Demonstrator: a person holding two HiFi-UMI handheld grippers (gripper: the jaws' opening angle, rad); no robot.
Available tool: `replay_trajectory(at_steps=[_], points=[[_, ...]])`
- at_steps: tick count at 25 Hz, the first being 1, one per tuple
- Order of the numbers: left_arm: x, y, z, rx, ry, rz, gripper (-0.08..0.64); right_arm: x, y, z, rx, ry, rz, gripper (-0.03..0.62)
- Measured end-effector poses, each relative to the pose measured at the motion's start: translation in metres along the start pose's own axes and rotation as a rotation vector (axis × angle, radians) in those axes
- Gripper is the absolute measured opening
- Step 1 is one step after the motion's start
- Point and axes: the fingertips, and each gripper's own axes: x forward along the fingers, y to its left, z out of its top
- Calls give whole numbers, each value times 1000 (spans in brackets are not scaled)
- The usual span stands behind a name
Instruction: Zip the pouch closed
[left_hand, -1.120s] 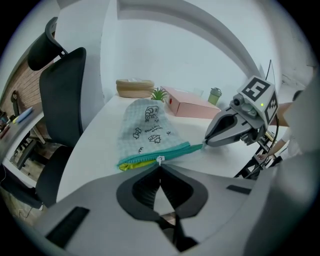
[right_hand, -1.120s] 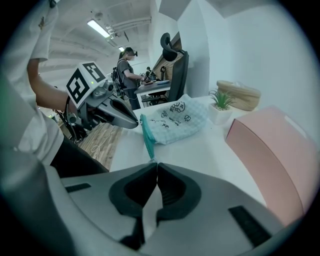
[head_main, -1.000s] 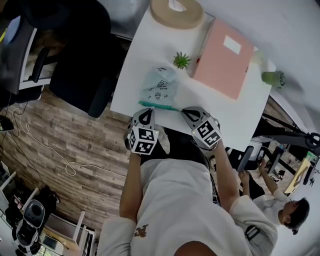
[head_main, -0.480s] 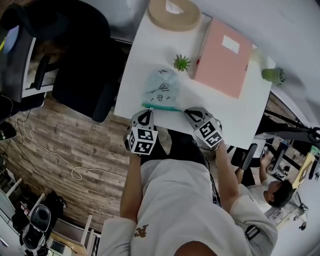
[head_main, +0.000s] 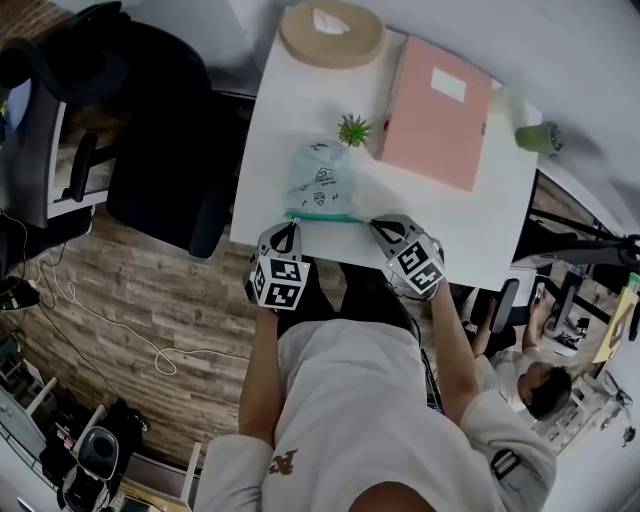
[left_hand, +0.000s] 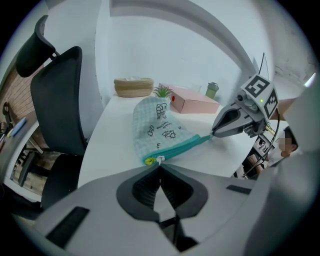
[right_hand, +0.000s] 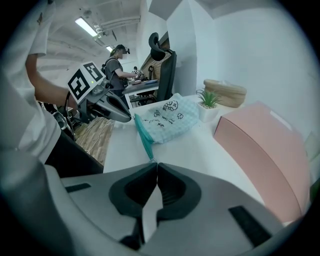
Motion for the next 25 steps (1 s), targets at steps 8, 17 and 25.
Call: replay_trajectory(at_steps=[8,17,25], points=[[4,6,-4,25,19,-1,-3,-1,-6,0,22,-5,-35,5],[6,4,-12,47,21,-6,-2,1,4,-3,31,6,-83,9],[-8,3,-2,44,-45,14,11,-12,8,9,57,-66,-123,63]])
